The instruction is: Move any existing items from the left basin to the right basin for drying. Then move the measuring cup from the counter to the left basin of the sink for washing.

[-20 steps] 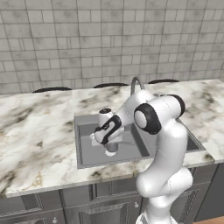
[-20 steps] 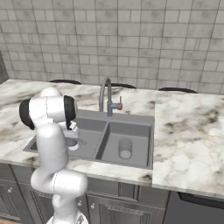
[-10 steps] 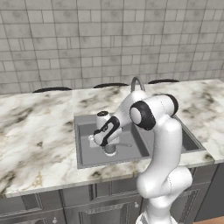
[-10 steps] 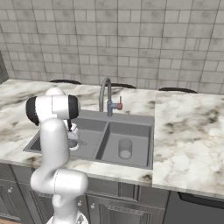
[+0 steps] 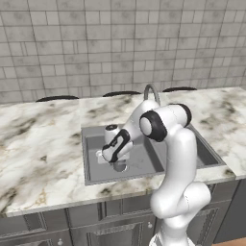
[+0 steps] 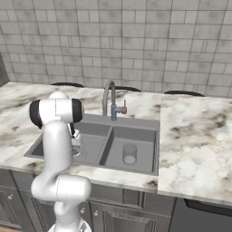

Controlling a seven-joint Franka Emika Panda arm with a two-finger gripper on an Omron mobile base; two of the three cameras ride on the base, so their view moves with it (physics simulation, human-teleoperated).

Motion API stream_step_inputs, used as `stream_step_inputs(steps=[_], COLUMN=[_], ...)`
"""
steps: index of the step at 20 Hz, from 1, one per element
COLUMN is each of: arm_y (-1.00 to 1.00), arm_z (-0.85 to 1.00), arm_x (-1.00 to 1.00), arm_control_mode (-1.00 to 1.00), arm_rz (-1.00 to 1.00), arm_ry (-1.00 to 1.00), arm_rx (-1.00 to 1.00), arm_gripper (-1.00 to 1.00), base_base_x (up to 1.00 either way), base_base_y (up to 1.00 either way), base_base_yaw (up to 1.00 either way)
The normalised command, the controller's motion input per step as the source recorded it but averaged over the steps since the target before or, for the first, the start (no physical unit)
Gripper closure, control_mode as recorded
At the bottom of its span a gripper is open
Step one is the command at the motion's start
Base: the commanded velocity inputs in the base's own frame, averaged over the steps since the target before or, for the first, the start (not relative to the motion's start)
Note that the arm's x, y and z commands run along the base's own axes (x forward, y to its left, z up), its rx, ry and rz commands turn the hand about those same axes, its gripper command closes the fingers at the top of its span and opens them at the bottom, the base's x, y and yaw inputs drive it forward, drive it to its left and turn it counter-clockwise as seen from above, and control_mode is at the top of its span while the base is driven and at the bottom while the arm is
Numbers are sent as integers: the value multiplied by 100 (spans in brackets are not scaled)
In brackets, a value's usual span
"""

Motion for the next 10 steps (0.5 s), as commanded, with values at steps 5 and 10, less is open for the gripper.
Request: stream_step_inputs(steps=[5,10], arm_y=[5,0], arm_z=[-2,4], arm_x=[3,0], arm_control_mode=[-100,-100], arm_rz=[0,0], arm_ry=[0,-4], arm_rx=[0,0], arm_gripper=[-100,-100], base_base_x=[0,0], base_base_y=[0,0], base_base_yaw=[0,0])
